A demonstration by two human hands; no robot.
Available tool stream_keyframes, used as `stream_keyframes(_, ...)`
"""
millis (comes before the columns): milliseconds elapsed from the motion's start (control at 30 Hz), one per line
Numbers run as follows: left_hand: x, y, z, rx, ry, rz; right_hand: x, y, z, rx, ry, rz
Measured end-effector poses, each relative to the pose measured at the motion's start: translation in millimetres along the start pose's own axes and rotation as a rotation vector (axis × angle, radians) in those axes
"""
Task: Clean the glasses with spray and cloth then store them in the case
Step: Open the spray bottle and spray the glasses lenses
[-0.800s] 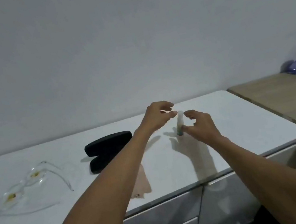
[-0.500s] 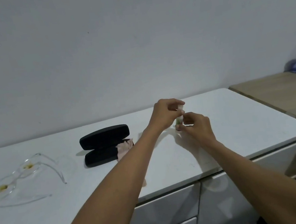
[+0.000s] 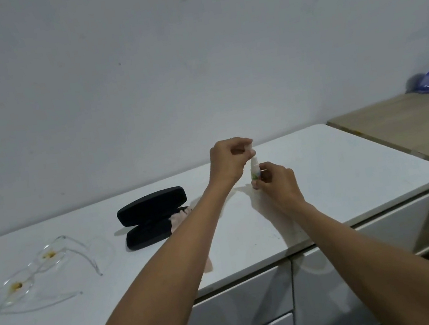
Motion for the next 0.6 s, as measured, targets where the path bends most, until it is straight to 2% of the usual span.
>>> stream_keyframes(167, -6.0, 16.6, 13.6, -0.029, -0.054, 0.068, 1.7, -1.8, -3.3, -0.063, -0.013, 0.003)
stream_keyframes(267, -18.7, 37.3, 13.7, 0.061, -0.008, 0.134, 1.3, -2.1, -3.9, -0.075, -0.008, 0.004)
stream_keyframes(400, -39.3, 62.6, 3.8, -0.053, 0.069, 0.272, 1.6, -1.6, -3.7, -0.087, 0.003, 0.009)
stream_keyframes(600, -38.4, 78.9, -5.4, 0.078, 0.097, 0.232, 0.1, -1.7, -5.2, -0.089, 0.002, -0.002)
Point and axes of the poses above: each hand's wrist, its own x-axis towards the middle knuckle, its own z-axis out of the back of the hand, y = z × x, the point moved 3 cm from there along x, towards the middle knuckle, and after that the axes turned 5 degrees about x, right-handed, at the moved point
